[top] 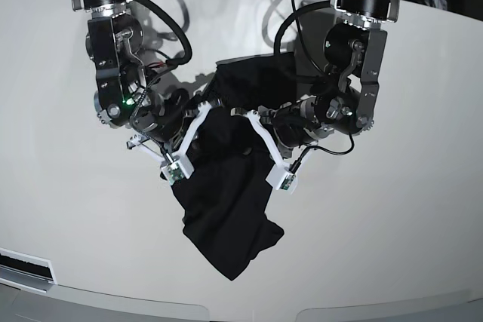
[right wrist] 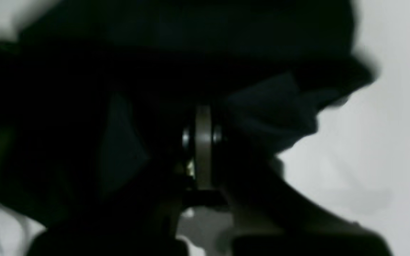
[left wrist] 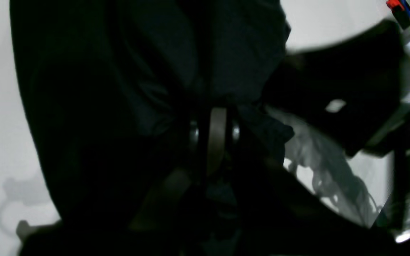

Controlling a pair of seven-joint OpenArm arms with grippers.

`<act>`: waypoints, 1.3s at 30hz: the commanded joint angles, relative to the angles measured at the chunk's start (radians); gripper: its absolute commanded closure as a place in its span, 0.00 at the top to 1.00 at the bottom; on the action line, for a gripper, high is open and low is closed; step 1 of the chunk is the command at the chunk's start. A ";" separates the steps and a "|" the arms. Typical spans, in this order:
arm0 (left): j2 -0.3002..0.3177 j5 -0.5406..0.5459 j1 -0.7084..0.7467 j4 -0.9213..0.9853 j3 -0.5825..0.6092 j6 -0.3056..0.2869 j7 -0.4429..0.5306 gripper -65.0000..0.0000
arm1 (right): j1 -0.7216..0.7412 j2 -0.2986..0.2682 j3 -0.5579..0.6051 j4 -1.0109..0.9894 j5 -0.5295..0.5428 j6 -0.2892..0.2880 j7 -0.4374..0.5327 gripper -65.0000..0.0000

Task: Layout the t-shirt on the table in an organized manner, then fold the t-shirt properly
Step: 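Grasp the shirt with both grippers and stretch it apart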

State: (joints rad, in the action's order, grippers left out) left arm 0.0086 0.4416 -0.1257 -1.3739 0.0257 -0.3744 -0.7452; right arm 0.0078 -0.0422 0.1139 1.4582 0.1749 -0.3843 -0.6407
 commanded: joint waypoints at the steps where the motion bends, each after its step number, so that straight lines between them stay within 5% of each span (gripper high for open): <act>1: -0.003 0.021 -0.032 -0.018 0.000 -0.008 0.022 0.00 | 0.023 -0.007 -0.004 0.020 -0.004 0.016 0.025 0.00; 8: 0.020 0.037 -0.079 -0.019 -0.002 -0.052 0.018 0.00 | 0.024 -0.090 -0.004 0.098 -0.077 0.169 -0.011 0.00; 13: 0.028 0.039 -0.083 -0.019 -0.002 -0.053 0.018 0.00 | 0.025 -0.110 -0.004 0.103 -0.064 0.105 -0.022 0.00; 16: 0.027 0.039 -0.082 -0.018 -0.002 -0.053 0.018 0.00 | 0.025 -0.109 -0.003 0.103 0.066 0.017 -0.035 0.00; 20: 0.027 0.039 -0.079 -0.018 -0.002 -0.053 0.018 0.00 | 0.026 -0.092 -0.004 0.090 0.118 0.029 -0.020 0.53; 22: 0.028 0.040 -0.074 -0.018 -0.002 -0.053 0.018 0.00 | 0.026 -0.082 -0.003 0.071 0.109 0.079 0.014 0.60; 28: 0.027 0.039 -0.071 -0.018 -0.002 -0.053 0.018 0.00 | 0.100 -0.045 -0.004 -0.076 0.134 0.050 0.028 0.54; 30: 0.028 0.039 -0.069 -0.018 -0.002 -0.052 0.019 0.00 | 0.126 -0.038 -0.003 -0.105 0.136 0.013 0.028 0.36; 32: 0.030 0.031 -0.069 -0.018 -0.002 -0.052 0.019 0.00 | 0.142 -0.038 -0.004 -0.106 0.132 -0.027 0.026 0.04; 33: 0.031 0.027 -0.069 -0.018 -0.002 -0.052 0.020 0.00 | 0.151 -0.038 -0.004 -0.104 0.132 -0.040 0.019 0.00; 39: 0.047 0.028 -0.076 -0.018 -0.002 -0.053 0.034 0.00 | 0.170 -0.048 -0.004 -0.063 0.066 -0.012 -0.075 0.00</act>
State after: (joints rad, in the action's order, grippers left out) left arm 0.0551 0.4488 -0.1780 -1.3739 0.0257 -0.4206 -0.7376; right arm 0.1551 -0.0830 0.1143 1.3750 0.2405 -0.4011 -0.7303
